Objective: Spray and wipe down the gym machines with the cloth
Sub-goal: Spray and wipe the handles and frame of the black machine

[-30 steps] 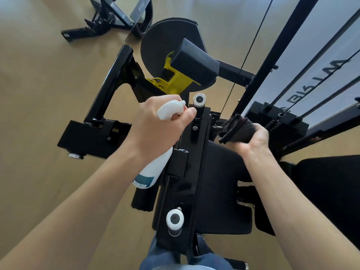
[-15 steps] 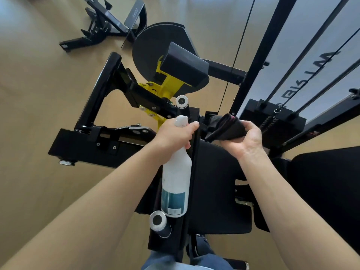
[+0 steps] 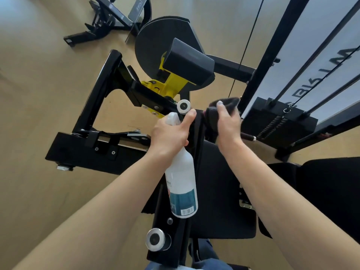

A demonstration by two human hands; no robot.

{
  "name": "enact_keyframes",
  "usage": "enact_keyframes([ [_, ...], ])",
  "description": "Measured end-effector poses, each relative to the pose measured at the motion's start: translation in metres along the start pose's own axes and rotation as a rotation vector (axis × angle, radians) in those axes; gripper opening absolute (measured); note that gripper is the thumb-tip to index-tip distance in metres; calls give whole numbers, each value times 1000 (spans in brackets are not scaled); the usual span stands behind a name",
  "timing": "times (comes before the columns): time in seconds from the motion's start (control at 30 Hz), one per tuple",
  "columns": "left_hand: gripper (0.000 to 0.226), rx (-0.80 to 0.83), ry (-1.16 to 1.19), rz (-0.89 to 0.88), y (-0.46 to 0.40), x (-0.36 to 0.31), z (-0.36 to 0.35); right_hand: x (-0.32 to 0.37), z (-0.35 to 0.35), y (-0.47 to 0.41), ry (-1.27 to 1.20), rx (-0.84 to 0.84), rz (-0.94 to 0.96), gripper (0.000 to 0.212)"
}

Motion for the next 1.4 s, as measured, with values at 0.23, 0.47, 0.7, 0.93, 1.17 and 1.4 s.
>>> enact_keyframes([
  [0.23, 55, -174, 86, -145, -7, -31, 45, -36, -54, -18, 434, 260, 103, 74],
  [0.47, 43, -145, 437, -21, -39, -58, 60, -44, -44, 2, 397, 129, 248, 46],
  [0.7, 30, -282, 524, -137, -96, -68, 65, -55, -35, 11, 398, 65, 218, 45],
  [0.93, 25, -278, 341, -254, -125, -24, 30, -17, -69, -56, 735, 427, 231, 37],
  [1.17, 26, -18, 144, -344, -128, 0, 25, -40, -42, -44, 558, 431, 270, 27],
  [1.4, 23, 109, 107, -318, -134, 21, 22, -24, -49, -62, 733, 516, 145, 48],
])
Point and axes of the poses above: each hand's wrist, its own y-axis away from the middle knuckle, its own z-axis out of the back of the hand, x = y × z, the point moved 3 cm from there along -y, towards the middle knuckle, and after that the axes turned 12 degrees about -x, right-handed, at the moved point
